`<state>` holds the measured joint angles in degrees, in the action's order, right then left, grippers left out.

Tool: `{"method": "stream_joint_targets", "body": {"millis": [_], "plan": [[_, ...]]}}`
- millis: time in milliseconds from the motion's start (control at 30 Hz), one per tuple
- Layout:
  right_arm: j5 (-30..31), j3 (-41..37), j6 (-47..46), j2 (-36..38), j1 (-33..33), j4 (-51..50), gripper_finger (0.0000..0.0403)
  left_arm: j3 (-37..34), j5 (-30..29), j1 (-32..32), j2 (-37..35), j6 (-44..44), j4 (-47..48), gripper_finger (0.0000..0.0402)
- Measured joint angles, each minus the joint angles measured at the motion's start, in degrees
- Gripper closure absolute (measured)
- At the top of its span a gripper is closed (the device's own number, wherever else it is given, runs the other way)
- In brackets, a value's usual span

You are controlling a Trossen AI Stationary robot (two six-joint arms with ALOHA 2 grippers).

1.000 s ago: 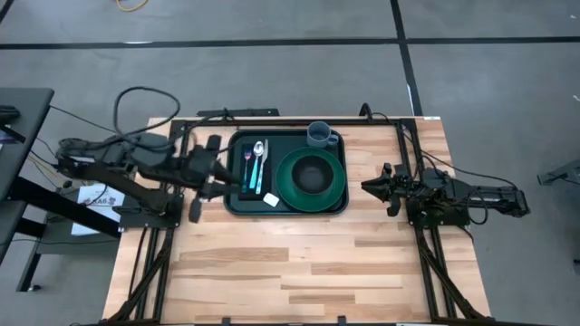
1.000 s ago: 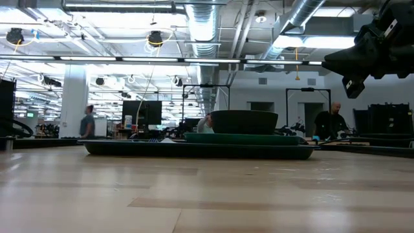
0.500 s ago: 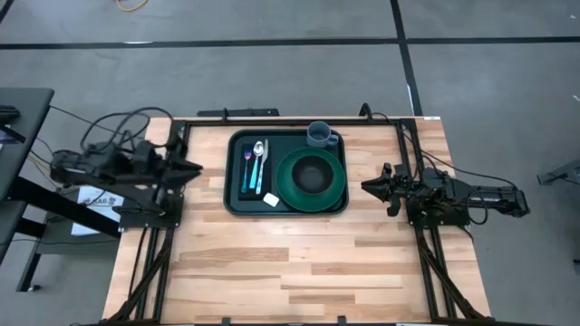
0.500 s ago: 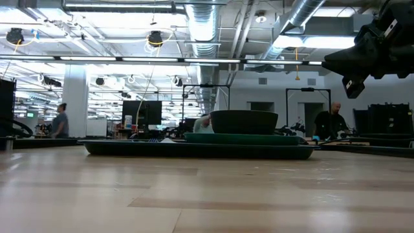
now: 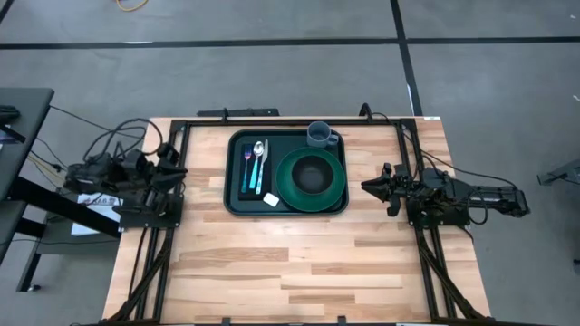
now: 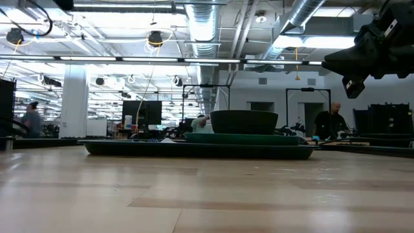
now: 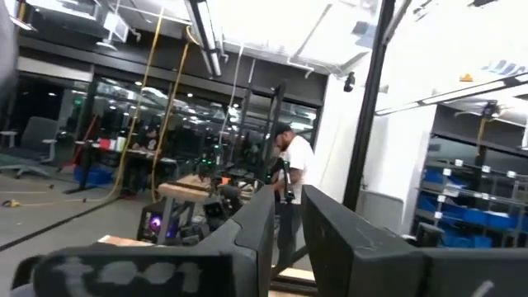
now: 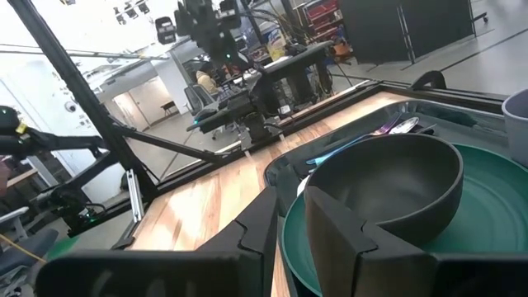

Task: Set up tray
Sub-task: Return to Home Position

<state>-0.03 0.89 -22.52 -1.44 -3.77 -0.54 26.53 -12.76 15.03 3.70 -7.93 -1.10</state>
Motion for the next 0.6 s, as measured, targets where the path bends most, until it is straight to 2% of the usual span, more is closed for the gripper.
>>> {"method": "stream_joint_targets", "body": {"millis": [100, 233, 500, 600], "plan": [[0.00, 0.00, 0.02, 0.00, 0.00, 0.00, 0.0344, -3.73, 1.18, 0.00, -3.30, -0.44, -0.36, 0.0349], [0.00, 0.00, 0.01, 0.00, 0.00, 0.00, 0.0344, -8.63, 3.59, -0.02, -3.38, -1.71, -3.88, 0.0349], [0.04, 0.00, 0.01, -0.02, 0.00, 0.02, 0.0344, -20.48, 5.00, 0.02, -3.57, -4.62, -20.31, 0.0349], [0.04, 0.00, 0.00, 0.01, 0.00, 0.02, 0.0344, -24.14, 5.01, 0.00, -3.48, -5.34, -22.32, 0.0349]]}}
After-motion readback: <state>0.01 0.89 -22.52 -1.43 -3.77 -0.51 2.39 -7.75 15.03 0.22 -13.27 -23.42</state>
